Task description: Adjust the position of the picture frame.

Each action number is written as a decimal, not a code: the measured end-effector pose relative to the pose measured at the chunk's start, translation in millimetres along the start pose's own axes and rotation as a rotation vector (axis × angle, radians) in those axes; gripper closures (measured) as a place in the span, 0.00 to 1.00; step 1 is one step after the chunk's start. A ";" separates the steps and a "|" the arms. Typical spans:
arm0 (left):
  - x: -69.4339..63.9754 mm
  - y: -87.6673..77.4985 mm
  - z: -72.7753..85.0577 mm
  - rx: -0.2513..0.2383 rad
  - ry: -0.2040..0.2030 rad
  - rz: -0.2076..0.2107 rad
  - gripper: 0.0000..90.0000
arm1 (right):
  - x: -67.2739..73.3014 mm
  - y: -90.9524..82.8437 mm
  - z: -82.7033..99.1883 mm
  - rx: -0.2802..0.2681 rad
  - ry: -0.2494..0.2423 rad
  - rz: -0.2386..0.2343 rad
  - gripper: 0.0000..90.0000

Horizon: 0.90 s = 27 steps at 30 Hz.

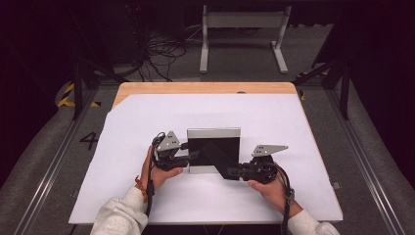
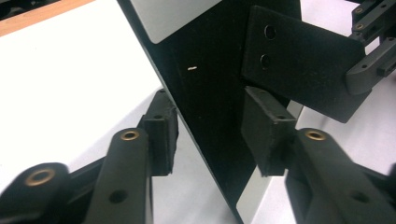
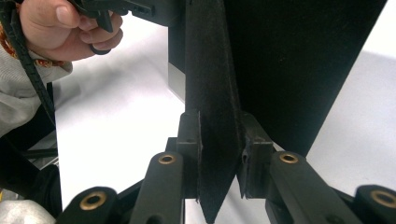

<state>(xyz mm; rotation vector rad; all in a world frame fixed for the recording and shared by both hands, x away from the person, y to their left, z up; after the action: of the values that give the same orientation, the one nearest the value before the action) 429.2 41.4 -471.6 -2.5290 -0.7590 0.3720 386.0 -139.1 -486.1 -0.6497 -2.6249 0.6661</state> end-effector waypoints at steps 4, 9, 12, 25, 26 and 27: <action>0.6 2.5 4.2 0.012 0.000 0.030 0.58 | -0.7 0.3 0.2 0.001 -0.001 -0.003 0.83; -1.9 7.9 14.5 0.055 0.007 0.069 0.55 | -0.9 0.5 -0.2 -0.003 -0.006 -0.001 0.82; -4.8 12.0 19.7 0.082 0.010 0.092 0.54 | 0.5 0.3 -0.1 0.000 -0.023 0.004 0.82; -5.2 19.8 30.7 0.128 0.008 0.107 0.61 | 0.0 0.4 -0.6 0.001 -0.028 0.005 0.82; -5.2 19.8 30.4 0.124 0.004 0.111 0.62 | 0.1 0.4 -0.4 0.000 -0.029 0.006 0.82; -5.4 19.6 30.3 0.124 0.004 0.114 0.62 | 0.2 0.3 -0.3 0.000 -0.032 0.007 0.82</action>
<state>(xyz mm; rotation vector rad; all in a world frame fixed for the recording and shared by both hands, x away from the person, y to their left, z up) 422.0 34.7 -506.8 -2.4612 -0.5739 0.4375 386.0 -138.6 -486.0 -0.6539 -2.6531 0.6845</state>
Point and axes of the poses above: each handheld gripper's, and its own axes: y roughly forward along the jaws, z roughly out of its underside, x roughly to its left, the point moved 9 cm from there along y, roughly forward along the jaws, and after that the axes turned 6 degrees about -y, right-handed, at the moved point
